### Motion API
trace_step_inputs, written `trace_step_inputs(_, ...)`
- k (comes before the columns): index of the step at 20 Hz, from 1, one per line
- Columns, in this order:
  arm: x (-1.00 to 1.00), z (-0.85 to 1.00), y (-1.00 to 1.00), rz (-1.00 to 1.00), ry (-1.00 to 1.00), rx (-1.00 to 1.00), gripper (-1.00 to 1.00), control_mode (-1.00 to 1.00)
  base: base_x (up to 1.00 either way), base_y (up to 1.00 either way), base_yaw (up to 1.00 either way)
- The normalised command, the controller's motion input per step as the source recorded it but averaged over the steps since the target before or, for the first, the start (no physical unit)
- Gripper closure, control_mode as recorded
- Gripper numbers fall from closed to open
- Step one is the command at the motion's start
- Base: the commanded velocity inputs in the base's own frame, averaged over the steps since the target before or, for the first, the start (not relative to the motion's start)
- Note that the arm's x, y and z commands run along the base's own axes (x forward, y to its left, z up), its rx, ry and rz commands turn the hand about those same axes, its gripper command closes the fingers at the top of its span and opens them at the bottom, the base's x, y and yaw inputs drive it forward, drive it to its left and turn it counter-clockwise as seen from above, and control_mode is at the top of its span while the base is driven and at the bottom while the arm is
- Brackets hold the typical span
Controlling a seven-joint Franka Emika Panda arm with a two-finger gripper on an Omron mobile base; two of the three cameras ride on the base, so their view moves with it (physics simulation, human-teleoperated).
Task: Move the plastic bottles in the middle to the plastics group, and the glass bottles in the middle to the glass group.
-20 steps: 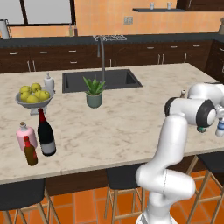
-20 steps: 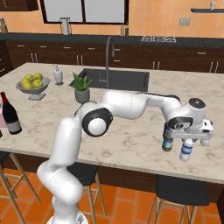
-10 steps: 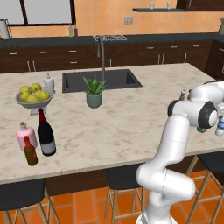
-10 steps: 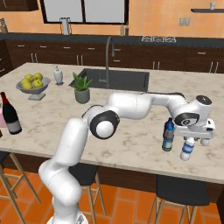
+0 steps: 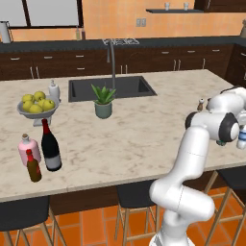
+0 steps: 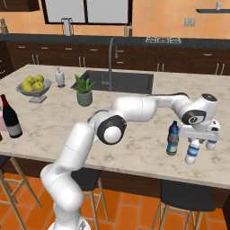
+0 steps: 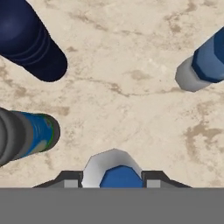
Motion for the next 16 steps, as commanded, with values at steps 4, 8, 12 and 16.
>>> trace_step_inputs(4, -0.32, -0.36, -0.01, 0.0, 0.01, 0.0, -1.0, -1.0, 0.0, 0.0, 0.0)
trace_step_inputs(8, -0.26, -0.38, 0.06, 0.0, 0.0, 0.0, -1.0, -1.0, 0.0, 0.0, 0.0)
trace_step_inputs(12, -0.02, 0.26, 0.02, -0.01, -0.02, 0.0, -1.0, -1.0, 0.0, 0.0, 0.0)
trace_step_inputs(16, -0.31, 0.44, 0.07, -0.05, 0.0, 0.01, -1.0, -1.0, 0.0, 0.0, 0.0)
